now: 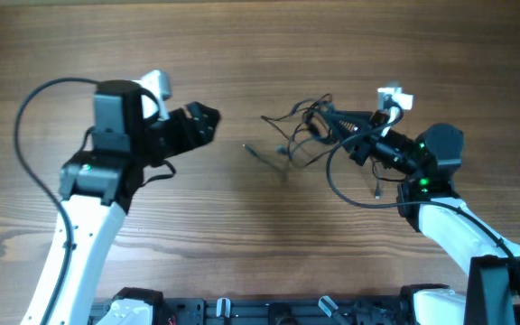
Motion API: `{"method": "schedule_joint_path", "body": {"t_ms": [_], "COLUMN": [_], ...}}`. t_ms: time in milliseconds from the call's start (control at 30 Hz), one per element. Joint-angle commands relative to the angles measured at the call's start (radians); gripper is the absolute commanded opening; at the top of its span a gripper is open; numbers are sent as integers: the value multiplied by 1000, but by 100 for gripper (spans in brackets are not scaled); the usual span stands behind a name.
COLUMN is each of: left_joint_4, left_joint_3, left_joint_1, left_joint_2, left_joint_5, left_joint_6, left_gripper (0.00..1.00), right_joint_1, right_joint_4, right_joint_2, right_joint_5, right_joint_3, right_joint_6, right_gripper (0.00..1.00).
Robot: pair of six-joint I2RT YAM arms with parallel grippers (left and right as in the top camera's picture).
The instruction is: Untangle cables
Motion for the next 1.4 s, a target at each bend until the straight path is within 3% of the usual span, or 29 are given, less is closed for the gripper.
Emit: {"method": "schedule_joint_path", "body": {"t_ms": [0, 67, 200, 333, 467, 600, 633, 700, 733, 867, 933, 967, 1000, 1067, 1100, 1133, 1167, 1367], "left_joint_4": [18, 28, 95, 155, 196, 307, 336, 365, 359, 338, 338, 347, 372, 427, 441, 451, 470, 557], "left_joint_3": [8, 7, 7, 7, 7, 7, 7, 7, 7, 8, 8, 8, 8, 8, 8, 8, 8, 8], "left_joint_1": [-139, -215, -286, -298, -400, -496, -512, -529, -529, -522, -498, -486, -476, -475, -475, -475, -474, -474], "left_joint_2": [34, 60, 145, 238, 309, 381, 401, 433, 435, 423, 381, 363, 340, 314, 313, 313, 312, 298], "left_joint_5": [82, 57, -12, 84, 108, -56, -101, -138, -139, -140, -158, -158, -155, -94, -81, -81, -83, -82], "left_joint_6": [179, 222, 217, 215, 424, 450, 450, 449, 449, 441, 376, 355, 311, 302, 302, 293, 292, 327], "left_gripper": [85, 93, 95, 100, 100, 99, 89, 24, 4, 4, 4, 4, 4, 4, 4, 4, 4, 4], "right_joint_1": [3, 3, 2, 2, 2, 1, -4, -19, -44, -173, -275, -293, -302, -292, -285, -278, -267, -246], "right_joint_4": [34, 35, 73, 72, 71, 64, 63, 58, 45, -118, -351, -408, -454, -484, -484, -488, -508, -521], "right_joint_2": [-4, -4, -4, -4, -4, -4, -4, -4, -4, -4, -4, -4, -4, -4, -4, -4, -4, -4], "right_joint_5": [-73, -133, -158, -64, -50, -48, -48, -47, -35, 116, 253, 273, 270, 161, 87, 45, -14, -234], "right_joint_3": [14, 14, 14, 14, 14, 14, 14, 14, 14, 14, 14, 14, 14, 14, 14, 14, 14, 14], "right_joint_6": [-41, -47, -43, 14, 16, 37, 37, 44, 49, 70, 160, 171, 170, 152, 107, 75, 33, -47], "right_gripper": [11, 10, 9, 9, 10, 10, 10, 10, 12, 20, 27, 35, 52, 74, 77, 93, 99, 98]}}
